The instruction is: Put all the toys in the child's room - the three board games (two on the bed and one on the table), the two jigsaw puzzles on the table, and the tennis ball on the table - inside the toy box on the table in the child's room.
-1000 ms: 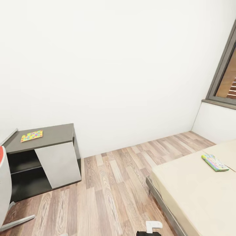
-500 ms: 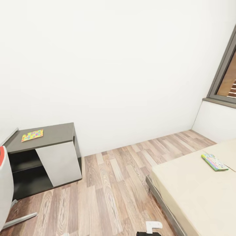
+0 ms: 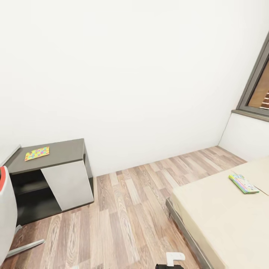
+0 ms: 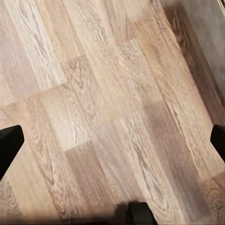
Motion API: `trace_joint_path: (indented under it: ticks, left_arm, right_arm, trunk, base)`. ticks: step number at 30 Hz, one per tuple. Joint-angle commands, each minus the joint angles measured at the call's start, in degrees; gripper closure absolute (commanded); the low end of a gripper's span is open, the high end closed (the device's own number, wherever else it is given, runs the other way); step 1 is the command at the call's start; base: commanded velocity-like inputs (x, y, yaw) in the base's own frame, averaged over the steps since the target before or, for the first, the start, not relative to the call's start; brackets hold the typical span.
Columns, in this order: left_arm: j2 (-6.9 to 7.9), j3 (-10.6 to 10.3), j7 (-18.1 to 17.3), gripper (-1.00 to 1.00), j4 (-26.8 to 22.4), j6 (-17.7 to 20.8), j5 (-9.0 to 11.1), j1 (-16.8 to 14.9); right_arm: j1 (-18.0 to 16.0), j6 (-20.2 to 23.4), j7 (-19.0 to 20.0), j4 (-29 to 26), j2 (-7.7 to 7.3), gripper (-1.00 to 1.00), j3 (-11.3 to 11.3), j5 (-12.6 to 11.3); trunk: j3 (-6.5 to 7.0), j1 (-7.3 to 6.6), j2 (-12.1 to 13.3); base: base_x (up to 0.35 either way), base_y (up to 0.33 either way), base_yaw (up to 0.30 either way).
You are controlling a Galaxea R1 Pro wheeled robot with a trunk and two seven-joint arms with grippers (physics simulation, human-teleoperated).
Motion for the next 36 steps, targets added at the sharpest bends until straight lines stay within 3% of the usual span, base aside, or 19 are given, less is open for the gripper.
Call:
trace_joint_path:
  ticks: [1,36]
  left_arm:
    - [0.00,-0.1,0.0,-1.00,0.1,-0.2,0.4,0.0]
    - [-0.01,-0.1,0.0,-1.00,0.1,-0.2,0.3,0.0]
  right_arm:
    - [0.0,0.1,-0.3,0.0,0.00,-1.00,0.2,0.1]
    - [0.0,-0.5,-0.3,0.0,0.00,-1.00,0.2,0.2]
  trunk:
    - [0.03,-0.23,0.4]
    - [3.51,-7.91,14.4]
  base:
    - [0.000,0.000,0.000]
    - [0.000,0.000,0.000]
